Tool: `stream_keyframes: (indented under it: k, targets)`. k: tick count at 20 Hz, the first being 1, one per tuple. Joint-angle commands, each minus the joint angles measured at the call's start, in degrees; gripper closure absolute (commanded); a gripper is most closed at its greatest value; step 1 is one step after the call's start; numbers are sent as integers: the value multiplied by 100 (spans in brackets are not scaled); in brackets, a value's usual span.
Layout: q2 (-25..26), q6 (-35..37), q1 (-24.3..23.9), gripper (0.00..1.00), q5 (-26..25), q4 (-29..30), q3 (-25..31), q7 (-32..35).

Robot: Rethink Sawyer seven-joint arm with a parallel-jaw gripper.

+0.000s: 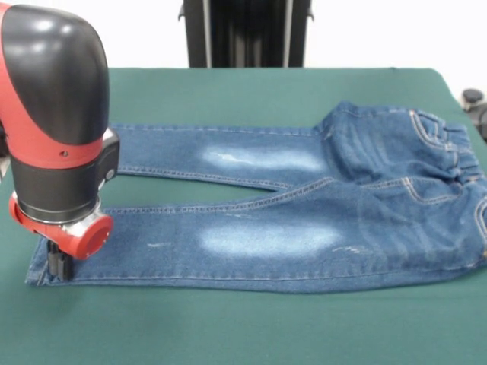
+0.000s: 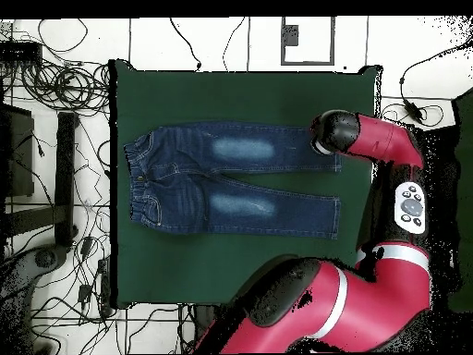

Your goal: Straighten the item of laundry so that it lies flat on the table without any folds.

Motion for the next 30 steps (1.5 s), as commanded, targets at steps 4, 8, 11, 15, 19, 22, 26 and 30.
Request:
stream_keyframes:
  k: [4, 8, 11, 15, 19, 22, 26, 30]
  targets:
    - [752, -422, 166, 100, -359, -311, 396, -465]
    - [876, -380, 142, 100, -356, -510, 441, -593]
    - [945, -337, 124, 100, -331, -621, 481, -678]
    - [953, -276, 113, 100, -316, -688, 494, -785]
    - [892, -262, 115, 100, -280, -583, 461, -761]
    - [837, -278, 121, 100, -263, -481, 447, -743]
    - [780, -280, 140, 100, -226, -352, 433, -638]
    - [827, -149, 123, 100, -190, -447, 492, -736]
